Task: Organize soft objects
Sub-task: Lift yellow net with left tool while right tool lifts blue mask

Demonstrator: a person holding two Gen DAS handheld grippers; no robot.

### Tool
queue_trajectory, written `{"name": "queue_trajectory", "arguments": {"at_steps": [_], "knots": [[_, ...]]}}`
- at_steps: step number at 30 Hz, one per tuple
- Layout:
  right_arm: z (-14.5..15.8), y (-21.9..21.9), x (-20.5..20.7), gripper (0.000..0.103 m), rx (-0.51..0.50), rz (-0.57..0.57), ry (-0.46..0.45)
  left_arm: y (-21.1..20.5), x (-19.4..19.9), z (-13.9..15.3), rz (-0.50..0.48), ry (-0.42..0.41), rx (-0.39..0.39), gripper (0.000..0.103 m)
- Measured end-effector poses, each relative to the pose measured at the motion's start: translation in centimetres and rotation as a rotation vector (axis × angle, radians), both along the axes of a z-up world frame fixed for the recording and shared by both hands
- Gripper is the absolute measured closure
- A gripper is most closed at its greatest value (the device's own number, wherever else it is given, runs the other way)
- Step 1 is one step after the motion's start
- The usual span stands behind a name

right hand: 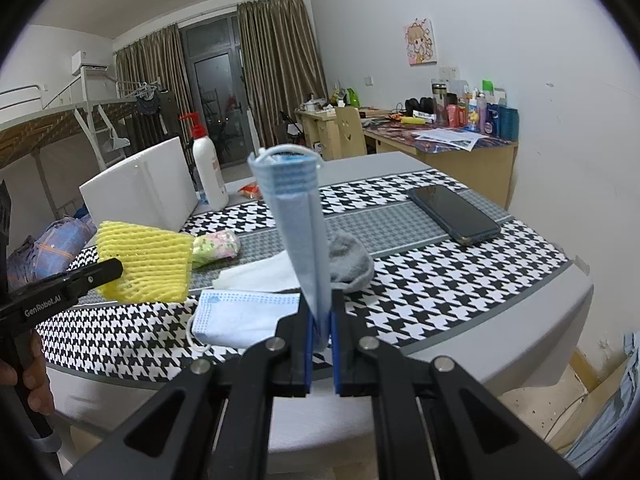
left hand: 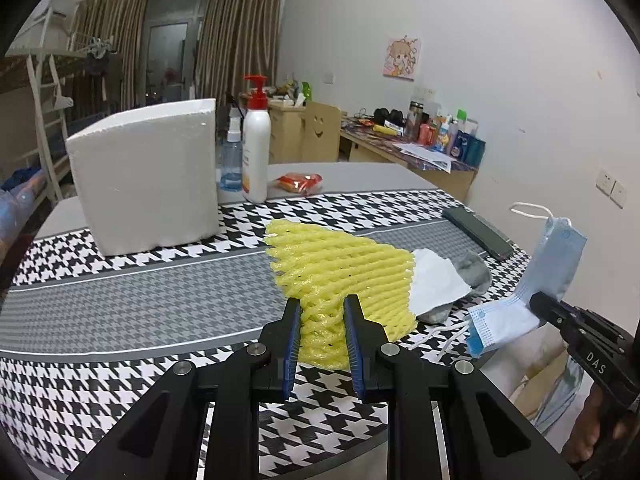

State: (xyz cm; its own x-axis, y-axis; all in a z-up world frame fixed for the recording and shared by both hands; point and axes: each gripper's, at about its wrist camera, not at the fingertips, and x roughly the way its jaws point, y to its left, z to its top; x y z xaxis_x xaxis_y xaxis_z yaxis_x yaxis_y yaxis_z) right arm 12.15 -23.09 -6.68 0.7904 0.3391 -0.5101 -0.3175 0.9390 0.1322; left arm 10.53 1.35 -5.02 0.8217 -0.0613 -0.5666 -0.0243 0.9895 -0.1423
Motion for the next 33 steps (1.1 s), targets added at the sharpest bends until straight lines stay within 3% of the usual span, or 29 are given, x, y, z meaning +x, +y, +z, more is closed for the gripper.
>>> {"name": "queue_trajectory", "arguments": {"at_steps": [33], "knots": [[3.3, 6.6, 1.5, 0.093, 0.008, 0.127, -0.062, 5.0, -1.2, 3.4, 0.117, -0.068, 0.052, 0.080]]}}
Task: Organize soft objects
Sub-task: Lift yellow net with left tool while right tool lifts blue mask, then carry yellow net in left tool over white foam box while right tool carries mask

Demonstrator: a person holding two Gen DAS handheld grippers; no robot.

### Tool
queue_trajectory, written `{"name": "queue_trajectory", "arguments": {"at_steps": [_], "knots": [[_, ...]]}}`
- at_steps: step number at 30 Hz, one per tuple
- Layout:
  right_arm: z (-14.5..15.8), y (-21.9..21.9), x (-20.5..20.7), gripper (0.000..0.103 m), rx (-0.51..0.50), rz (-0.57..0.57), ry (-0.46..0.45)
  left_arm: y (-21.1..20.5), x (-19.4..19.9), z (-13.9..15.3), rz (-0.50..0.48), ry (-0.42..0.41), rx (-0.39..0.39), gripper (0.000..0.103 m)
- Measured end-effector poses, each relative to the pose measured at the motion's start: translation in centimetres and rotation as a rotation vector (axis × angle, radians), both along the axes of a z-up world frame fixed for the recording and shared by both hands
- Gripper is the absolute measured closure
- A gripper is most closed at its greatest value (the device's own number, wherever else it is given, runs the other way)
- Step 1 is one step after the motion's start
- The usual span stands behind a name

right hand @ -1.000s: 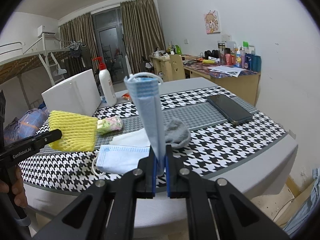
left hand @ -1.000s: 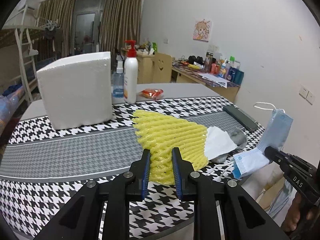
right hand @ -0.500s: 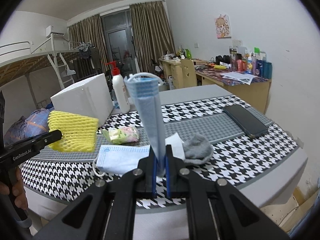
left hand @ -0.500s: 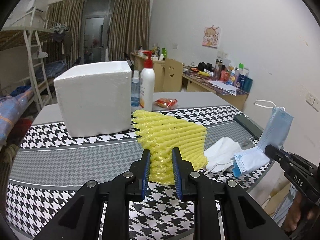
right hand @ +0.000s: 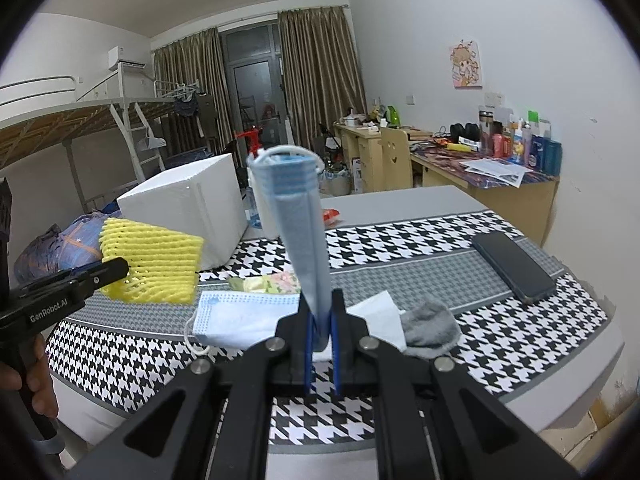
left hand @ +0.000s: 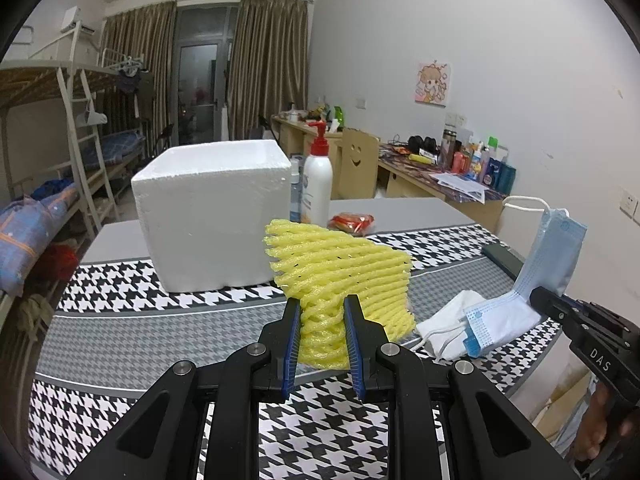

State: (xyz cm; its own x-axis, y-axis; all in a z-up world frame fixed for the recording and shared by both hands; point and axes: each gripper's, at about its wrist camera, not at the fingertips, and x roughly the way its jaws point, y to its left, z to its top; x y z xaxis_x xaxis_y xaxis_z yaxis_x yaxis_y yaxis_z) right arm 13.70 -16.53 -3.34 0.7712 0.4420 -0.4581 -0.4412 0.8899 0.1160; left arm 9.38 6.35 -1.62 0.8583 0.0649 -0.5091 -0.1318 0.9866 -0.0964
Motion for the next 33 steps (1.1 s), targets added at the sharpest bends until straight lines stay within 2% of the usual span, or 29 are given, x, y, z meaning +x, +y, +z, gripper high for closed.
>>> {"name": "queue_trajectory", "arguments": {"at_steps": [22, 28, 33], "knots": [[1.7, 3.9, 1.6, 0.093, -0.018, 0.075, -0.030, 3.5, 0.3, 2.4, 0.061, -0.054, 0.033, 0.080], [2.0, 4.8, 1.7, 0.093, -0.025, 0.089, -0.038, 3.8, 0.4, 3.2, 0.097, -0.074, 0.103, 0.080], [2.2, 5.4, 1.9, 0.093, -0.029, 0.095, -0.038, 3.9, 0.8, 3.5, 0.094, -0.078, 0.108, 0.080]]}}
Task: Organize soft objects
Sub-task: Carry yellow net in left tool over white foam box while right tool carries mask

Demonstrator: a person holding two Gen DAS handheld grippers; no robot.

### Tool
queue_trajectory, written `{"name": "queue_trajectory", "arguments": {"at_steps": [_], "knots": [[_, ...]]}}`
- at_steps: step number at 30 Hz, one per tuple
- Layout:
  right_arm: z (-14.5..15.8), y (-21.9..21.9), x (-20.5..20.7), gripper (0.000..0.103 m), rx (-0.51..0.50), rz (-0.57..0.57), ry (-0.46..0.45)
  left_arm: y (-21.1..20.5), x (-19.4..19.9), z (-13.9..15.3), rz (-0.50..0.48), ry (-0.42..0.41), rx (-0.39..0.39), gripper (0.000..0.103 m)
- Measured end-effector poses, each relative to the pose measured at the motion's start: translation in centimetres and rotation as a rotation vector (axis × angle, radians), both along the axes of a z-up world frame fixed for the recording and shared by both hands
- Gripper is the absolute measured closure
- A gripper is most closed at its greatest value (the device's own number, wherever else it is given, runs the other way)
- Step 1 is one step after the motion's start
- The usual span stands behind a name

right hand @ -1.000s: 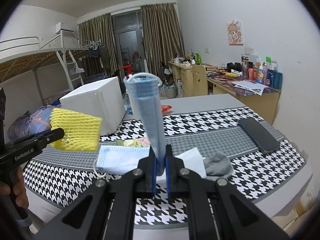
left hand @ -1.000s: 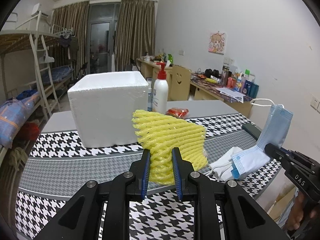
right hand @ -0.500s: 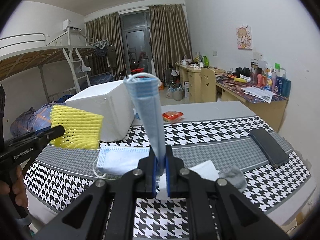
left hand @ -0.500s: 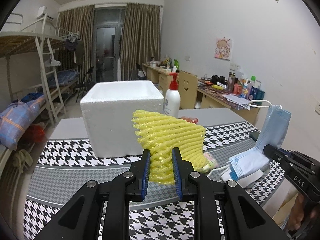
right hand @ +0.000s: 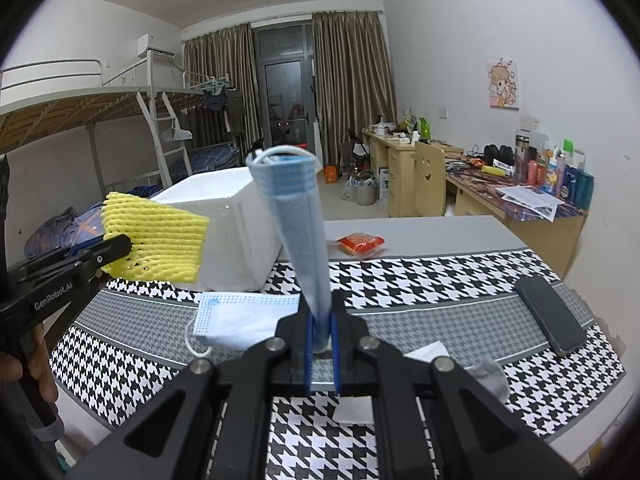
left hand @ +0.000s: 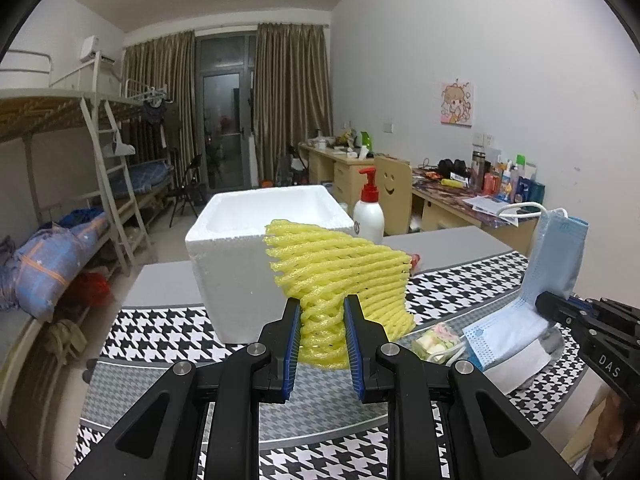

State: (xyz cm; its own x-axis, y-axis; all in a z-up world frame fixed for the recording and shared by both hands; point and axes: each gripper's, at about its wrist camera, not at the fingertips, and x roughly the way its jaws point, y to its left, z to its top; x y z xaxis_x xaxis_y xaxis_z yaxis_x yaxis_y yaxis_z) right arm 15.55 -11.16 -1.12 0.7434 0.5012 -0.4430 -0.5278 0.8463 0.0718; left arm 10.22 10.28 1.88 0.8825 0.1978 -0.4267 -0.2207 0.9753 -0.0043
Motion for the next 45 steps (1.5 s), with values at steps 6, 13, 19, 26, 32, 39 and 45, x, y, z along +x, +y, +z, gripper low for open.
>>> {"name": "queue_trajectory", "arguments": {"at_steps": [6, 13, 19, 26, 32, 39, 45], "knots": [[0.5, 0.7, 0.1, 0.093, -0.006, 0.010, -0.015, 0.3, 0.1, 0.9, 0.007, -0.023, 0.014, 0.080], [1.4, 1.4, 0.6, 0.093, -0.004, 0.024, -0.021, 0.6, 0.1, 1.9, 0.010, -0.056, 0.020, 0.080], [2.5, 1.8, 0.8, 0.093, 0.007, 0.031, -0.034, 1.2, 0.2, 2.6, 0.024, -0.073, 0.013, 0.080], [3.3, 2.6, 0.7, 0.093, 0.002, 0.047, -0.057, 1.6, 0.3, 3.4, 0.025, -0.092, 0.013, 0.080], [3.8, 3.2, 0.7, 0.093, 0.002, 0.054, -0.065, 1.8, 0.6, 3.7, 0.034, -0.098, 0.012, 0.080], [5.0, 3.9, 0.5, 0.093, -0.007, 0.058, -0.094, 2.2, 0.6, 4.3, 0.036, -0.107, 0.012, 0.080], [5.8, 4.5, 1.0, 0.093, -0.012, 0.066, -0.103, 2.2, 0.3, 4.7, 0.040, -0.125, 0.024, 0.080]]}}
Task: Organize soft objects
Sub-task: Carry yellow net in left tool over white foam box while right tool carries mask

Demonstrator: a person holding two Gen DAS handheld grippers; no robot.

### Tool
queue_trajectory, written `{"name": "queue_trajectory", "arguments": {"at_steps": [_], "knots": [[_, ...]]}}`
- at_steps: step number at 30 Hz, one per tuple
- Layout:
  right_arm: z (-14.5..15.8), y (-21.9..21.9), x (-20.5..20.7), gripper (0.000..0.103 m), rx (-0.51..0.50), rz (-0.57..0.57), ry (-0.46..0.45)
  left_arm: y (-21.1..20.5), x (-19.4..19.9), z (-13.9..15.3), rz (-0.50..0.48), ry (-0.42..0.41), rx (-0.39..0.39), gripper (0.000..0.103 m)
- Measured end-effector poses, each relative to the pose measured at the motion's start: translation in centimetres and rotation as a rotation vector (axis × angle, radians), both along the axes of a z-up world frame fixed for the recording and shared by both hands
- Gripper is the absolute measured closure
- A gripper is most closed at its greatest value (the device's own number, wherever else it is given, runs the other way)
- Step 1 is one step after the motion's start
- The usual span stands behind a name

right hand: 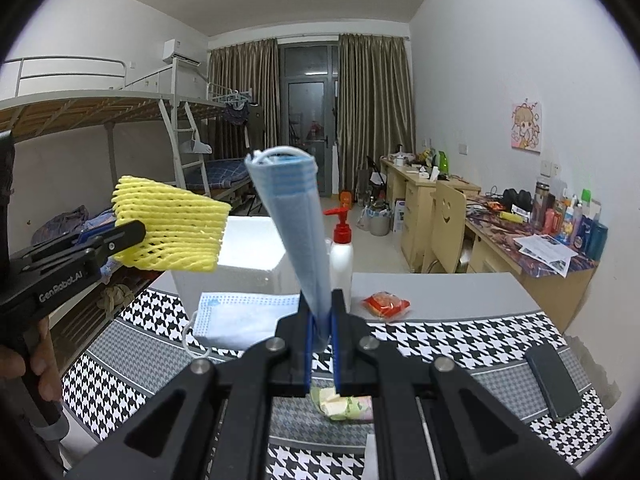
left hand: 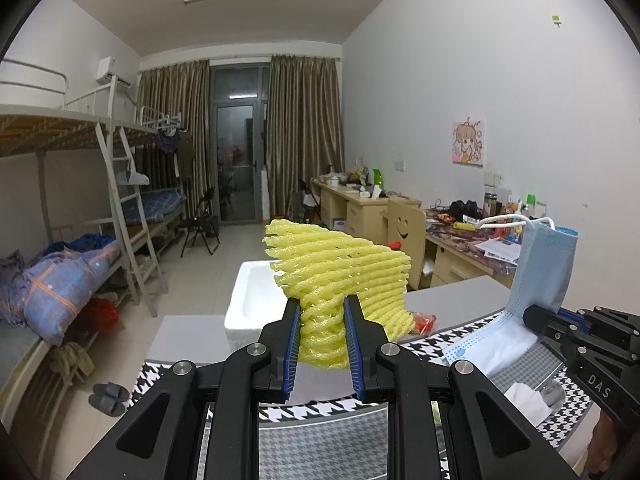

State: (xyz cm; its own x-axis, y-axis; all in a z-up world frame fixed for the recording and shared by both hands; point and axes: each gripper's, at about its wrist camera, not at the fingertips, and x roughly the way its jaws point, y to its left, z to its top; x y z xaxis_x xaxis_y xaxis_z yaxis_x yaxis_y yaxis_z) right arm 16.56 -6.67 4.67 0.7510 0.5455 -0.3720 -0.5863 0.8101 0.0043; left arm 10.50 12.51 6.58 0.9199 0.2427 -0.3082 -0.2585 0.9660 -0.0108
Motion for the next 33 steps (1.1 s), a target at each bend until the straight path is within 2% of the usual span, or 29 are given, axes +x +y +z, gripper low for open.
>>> {"name": "queue_trajectory", "arguments": {"at_steps": [14, 27, 33], "knots": [[1.7, 1.6, 1.2, 0.093, -0.006, 0.014, -0.004, 0.8, 1.3, 1.0, 0.022, -0.011, 0.013, 0.080], [2.2, 3.5, 3.8, 0.093, -0.013, 0.016, 0.048, 2.6, 4.8, 1.5, 0.067, 0.021, 0.012, 0.080], [2.3, 4.1, 4.0, 0.093, -0.025, 0.006, 0.037, 3.7, 6.9, 1.5, 0.056, 0.054, -0.013, 0.080]]}}
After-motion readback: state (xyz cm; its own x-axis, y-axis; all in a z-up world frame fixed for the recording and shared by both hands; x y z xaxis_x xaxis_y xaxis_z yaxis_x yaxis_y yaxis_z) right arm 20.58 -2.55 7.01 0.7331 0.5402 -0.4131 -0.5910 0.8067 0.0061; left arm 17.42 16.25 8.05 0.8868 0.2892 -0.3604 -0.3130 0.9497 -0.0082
